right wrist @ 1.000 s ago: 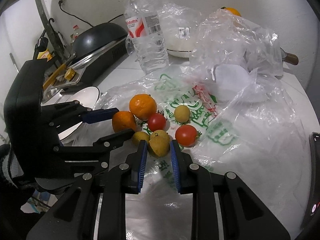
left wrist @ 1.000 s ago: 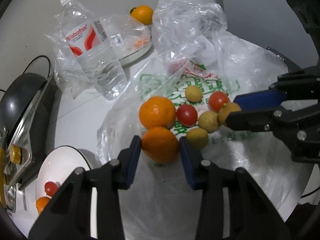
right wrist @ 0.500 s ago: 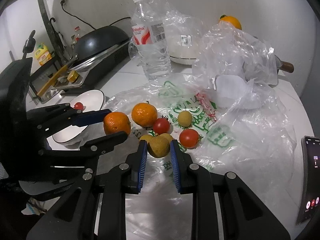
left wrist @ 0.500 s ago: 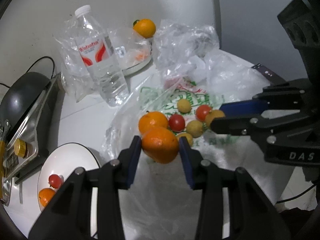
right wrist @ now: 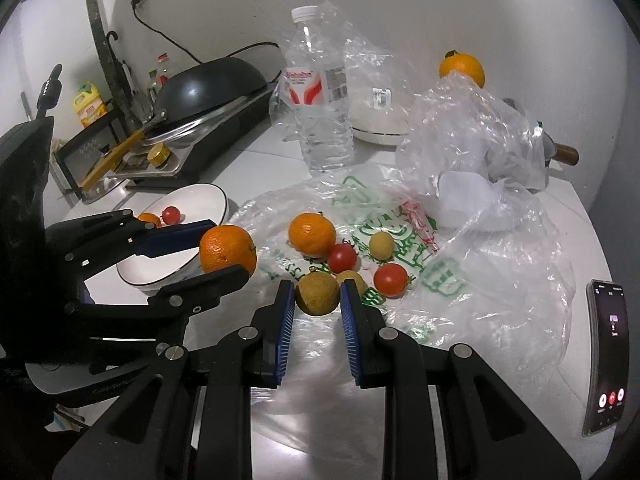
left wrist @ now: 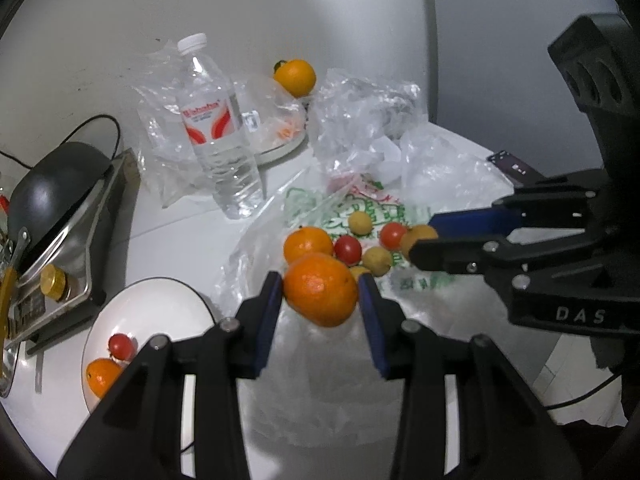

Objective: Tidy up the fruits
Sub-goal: 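Carry the orange and the yellow-green fruit over the white plate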

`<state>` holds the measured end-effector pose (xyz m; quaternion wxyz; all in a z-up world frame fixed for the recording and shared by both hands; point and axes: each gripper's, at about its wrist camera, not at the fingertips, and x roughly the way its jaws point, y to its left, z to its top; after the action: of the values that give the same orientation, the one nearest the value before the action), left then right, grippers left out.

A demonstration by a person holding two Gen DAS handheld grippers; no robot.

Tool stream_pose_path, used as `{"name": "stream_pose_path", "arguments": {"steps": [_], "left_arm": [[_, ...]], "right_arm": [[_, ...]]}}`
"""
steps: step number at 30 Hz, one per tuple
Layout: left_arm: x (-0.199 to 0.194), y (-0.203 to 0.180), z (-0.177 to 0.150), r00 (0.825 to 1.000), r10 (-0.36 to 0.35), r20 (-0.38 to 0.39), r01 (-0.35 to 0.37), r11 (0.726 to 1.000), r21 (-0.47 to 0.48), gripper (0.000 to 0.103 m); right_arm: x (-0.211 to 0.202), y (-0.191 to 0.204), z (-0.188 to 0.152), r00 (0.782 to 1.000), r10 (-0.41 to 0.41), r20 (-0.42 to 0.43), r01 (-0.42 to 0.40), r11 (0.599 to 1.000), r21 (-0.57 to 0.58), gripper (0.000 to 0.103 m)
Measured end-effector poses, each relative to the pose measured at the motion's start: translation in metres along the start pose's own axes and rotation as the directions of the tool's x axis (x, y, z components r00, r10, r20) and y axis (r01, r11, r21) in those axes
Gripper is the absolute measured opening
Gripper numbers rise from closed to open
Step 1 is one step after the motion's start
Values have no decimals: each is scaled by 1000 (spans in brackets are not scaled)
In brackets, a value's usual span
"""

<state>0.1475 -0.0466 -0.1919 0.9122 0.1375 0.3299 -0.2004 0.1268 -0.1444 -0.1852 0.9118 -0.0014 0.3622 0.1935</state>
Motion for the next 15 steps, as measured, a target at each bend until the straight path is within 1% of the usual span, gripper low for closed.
{"name": "stream_pose_path", "arguments": {"steps": [15], "left_arm": [[-34,27,-20,999,28,38,-25,997,-73,40]], "right_arm": [[-6,39,8,1000,7,3,-7,998,-62,25]]}}
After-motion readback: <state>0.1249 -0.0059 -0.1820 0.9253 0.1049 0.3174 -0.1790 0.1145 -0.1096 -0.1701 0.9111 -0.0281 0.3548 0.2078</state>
